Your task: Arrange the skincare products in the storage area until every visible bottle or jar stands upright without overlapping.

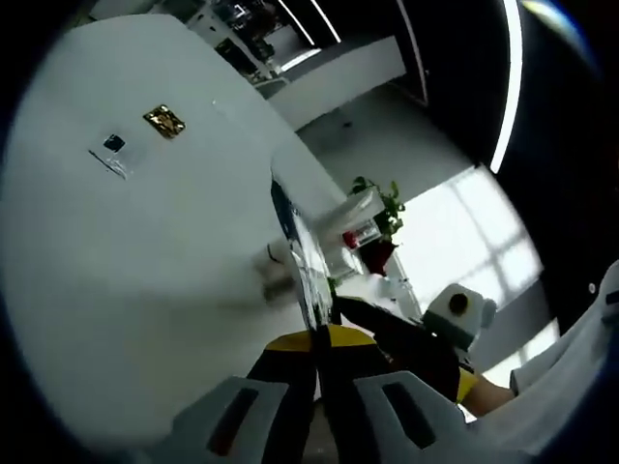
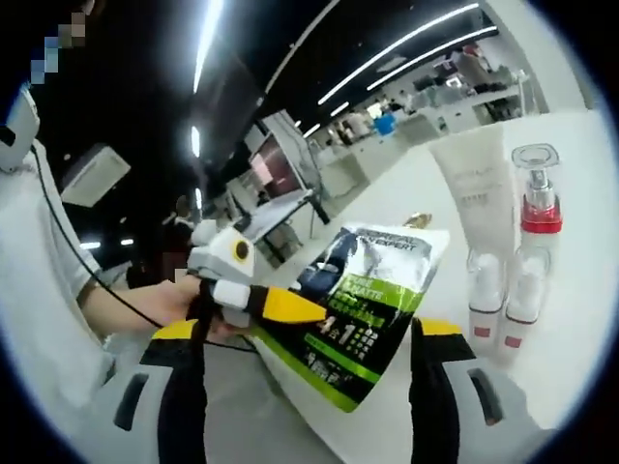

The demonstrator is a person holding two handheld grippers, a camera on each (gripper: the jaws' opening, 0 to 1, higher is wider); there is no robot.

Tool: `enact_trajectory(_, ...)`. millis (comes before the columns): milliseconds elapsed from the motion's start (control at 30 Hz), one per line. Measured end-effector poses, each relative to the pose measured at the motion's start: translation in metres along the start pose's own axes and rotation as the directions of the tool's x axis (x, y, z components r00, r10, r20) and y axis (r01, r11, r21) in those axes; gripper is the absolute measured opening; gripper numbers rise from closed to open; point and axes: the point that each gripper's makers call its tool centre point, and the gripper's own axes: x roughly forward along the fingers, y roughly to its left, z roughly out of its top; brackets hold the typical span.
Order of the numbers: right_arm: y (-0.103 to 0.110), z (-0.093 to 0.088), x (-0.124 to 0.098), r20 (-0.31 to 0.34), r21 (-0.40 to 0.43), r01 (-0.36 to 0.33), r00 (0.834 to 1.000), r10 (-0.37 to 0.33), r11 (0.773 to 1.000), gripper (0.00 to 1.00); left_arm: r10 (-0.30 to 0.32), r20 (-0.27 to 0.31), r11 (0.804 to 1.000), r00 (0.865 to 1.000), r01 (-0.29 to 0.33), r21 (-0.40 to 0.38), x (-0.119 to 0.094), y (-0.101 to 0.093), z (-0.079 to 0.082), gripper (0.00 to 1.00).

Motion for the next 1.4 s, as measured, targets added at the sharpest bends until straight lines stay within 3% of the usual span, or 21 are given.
enact_trajectory(133, 0.002, -0.004, -0.001, -0.024, -0.019, 0.0, 1.0, -0.001, 1.0, 0.93, 0.014, -0.007, 1.0, 1.0, -0.014, -0.01, 0.005, 0.01, 0.0, 0.0)
enact_trajectory(333, -0.002, -0.02, -0.012, -0.119, -0.097, 0.03, 0.992, -0.042, 0.995, 0.99, 0.039, -0.03, 0.999, 0.999, -0.04, -0.024, 0.016, 0.027, -0.004, 0.0)
enact_trajectory(700, -0.032, -0.02, -0.043, -0.11, -0.077, 0.139, 0.983, -0.147, 0.987, 0.99, 0.077, -0.074, 0.996, 0.994, -0.079, -0.029, 0.034, 0.047, -0.007, 0.0)
enact_trajectory(967, -0.058, -0.022, -0.067, -0.107, -0.088, 0.236, 0.964, -0.245, 0.968, 1.0, 0.109, -0.083, 0.993, 0.991, -0.111, -0.024, 0.046, 0.058, -0.004, 0.0)
enact_trajectory(1400, -0.073, -0.026, -0.073, -0.088, -0.046, 0.299, 0.949, -0.302, 0.953, 1.0, 0.198, -0.106, 0.98, 0.975, -0.198, 0.007, 0.051, 0.073, -0.007, 0.0)
